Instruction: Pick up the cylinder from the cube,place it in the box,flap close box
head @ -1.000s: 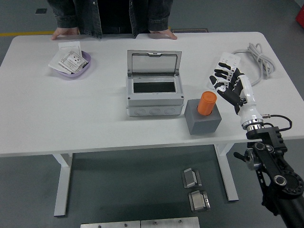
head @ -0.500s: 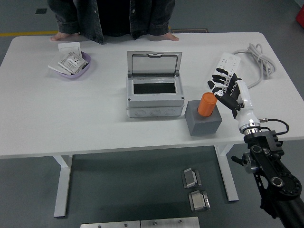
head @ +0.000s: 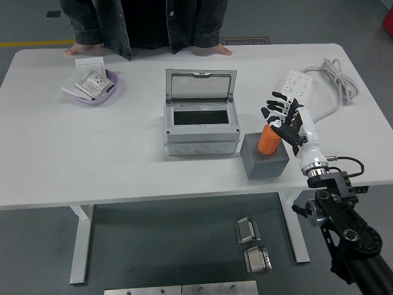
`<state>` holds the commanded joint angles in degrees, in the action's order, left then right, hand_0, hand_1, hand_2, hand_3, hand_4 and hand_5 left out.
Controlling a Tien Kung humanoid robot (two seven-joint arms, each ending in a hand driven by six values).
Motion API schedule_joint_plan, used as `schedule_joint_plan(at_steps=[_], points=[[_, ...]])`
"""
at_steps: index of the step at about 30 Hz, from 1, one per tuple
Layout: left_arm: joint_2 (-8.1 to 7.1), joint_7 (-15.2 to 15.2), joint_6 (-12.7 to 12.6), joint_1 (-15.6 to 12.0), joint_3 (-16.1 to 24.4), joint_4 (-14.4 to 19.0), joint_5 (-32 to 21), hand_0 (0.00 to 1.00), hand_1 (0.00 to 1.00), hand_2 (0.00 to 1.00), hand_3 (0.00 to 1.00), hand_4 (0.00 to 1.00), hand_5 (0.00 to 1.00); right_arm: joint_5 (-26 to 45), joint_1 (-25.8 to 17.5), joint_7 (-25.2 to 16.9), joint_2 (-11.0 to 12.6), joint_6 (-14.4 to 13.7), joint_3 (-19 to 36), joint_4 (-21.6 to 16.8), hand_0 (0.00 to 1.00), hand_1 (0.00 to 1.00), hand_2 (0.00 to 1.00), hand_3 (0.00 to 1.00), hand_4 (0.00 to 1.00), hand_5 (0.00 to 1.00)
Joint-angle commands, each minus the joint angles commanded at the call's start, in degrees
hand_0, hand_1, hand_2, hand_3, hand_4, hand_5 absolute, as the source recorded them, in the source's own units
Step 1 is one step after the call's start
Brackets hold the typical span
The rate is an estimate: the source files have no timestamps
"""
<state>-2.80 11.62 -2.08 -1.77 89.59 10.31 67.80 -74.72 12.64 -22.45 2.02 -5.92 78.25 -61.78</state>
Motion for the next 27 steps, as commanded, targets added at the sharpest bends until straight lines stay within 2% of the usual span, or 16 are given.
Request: schedule_joint_plan(at_steps=[27], points=[[0.53,0.0,-0.1,0.4,-0.4,0.0,-0.6,0.632,0.636,0.589,0.588,0.652,0.193,-2.2,0.6,0.4,0.2,-0.7,-1.6,1.2,0.526,0.695,0.678,0.732,0.878,0.327]])
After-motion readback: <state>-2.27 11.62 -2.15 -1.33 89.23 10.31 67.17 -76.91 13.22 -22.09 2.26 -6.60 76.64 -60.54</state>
